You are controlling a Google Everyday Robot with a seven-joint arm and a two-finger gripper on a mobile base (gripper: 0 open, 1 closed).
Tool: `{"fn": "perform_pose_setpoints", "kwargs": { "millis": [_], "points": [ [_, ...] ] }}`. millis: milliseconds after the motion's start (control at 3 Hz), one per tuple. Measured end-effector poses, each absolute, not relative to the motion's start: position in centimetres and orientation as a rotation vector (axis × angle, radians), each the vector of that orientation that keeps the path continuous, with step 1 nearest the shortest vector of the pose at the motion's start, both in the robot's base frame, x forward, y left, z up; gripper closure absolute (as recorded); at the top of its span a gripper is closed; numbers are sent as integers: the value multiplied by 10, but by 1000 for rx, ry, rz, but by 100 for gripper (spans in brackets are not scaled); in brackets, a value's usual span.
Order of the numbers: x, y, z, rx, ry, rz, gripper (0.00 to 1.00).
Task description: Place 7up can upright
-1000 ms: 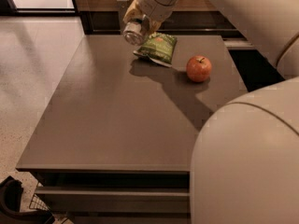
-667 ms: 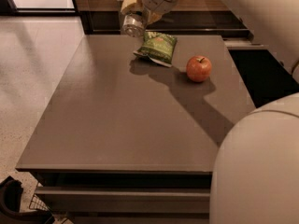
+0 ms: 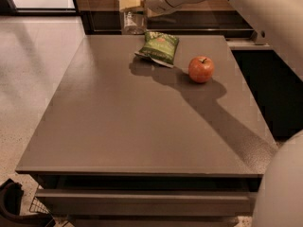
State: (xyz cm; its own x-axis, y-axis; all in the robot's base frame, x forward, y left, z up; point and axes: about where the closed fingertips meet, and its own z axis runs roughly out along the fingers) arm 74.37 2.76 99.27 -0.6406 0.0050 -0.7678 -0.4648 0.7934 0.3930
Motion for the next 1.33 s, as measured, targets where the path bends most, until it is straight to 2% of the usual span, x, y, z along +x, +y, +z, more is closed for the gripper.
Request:
{"fn": "perform_pose_setpoints", "kwargs": {
  "millis": [1333],
  "points": [
    [717, 52, 973, -642, 1976, 706, 100]
  ]
}}
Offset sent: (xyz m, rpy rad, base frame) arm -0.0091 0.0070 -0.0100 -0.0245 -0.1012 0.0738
